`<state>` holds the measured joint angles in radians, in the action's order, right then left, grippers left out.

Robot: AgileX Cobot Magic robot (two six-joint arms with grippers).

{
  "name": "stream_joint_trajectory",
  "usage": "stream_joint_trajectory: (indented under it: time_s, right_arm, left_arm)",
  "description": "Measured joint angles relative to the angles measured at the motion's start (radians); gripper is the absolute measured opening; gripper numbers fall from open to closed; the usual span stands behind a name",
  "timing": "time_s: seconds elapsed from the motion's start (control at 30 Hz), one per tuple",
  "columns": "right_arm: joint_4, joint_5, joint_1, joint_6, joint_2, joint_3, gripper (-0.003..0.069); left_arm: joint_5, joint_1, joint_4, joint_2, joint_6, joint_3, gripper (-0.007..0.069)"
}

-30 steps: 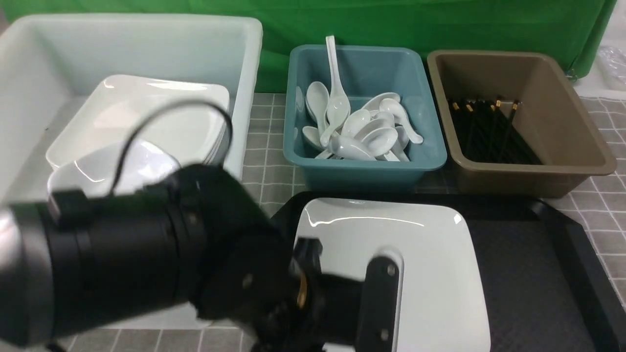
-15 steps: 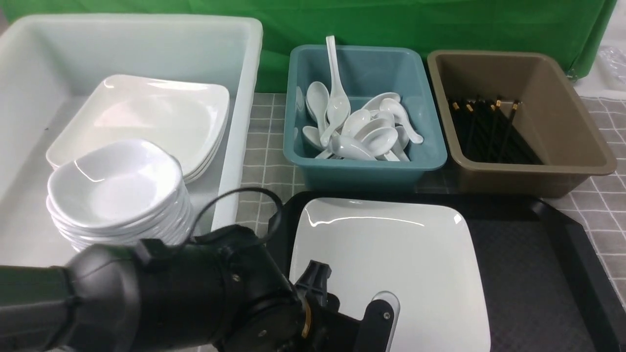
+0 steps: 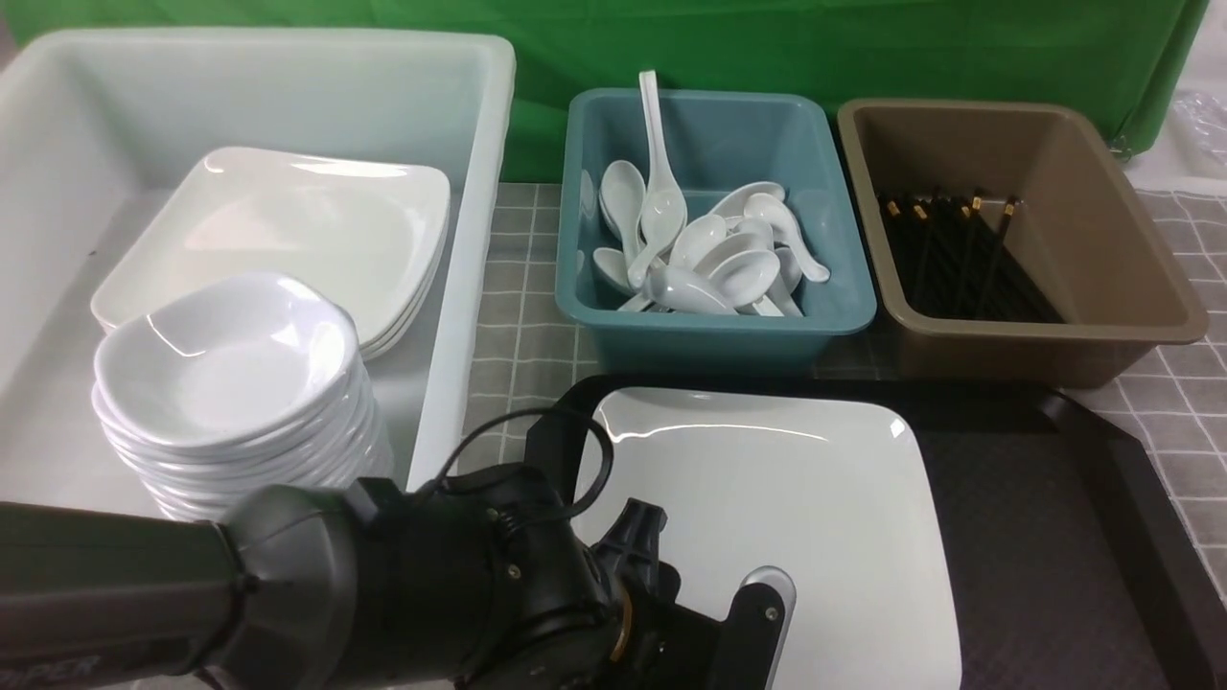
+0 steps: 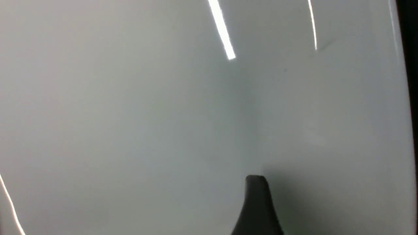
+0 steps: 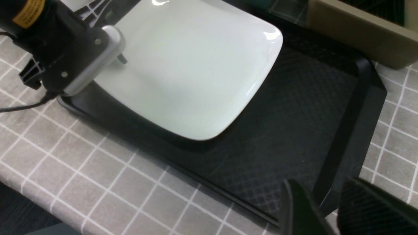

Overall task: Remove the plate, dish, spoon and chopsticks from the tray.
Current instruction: Use the left arm to grab a plate from the dinner plate

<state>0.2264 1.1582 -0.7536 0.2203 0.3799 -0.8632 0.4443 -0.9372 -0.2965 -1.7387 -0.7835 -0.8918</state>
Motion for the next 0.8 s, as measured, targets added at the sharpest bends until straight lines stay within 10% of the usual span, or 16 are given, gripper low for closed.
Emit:
stream_joint_trajectory:
  time_s: [0.2, 0.8]
  right_arm:
    - [0.0, 0.001, 0.0, 0.0, 0.0, 0.0, 0.0233]
    - [-0.002, -0.11, 0.0, 0.05, 0.0, 0.0, 0.0195]
  left_arm:
    - [0.016, 0.0, -0.014, -0.005, 0.02, 0.0, 0.0204]
    - [0.28, -0.133, 0.108, 0.339, 0.079, -0.1, 0.0028]
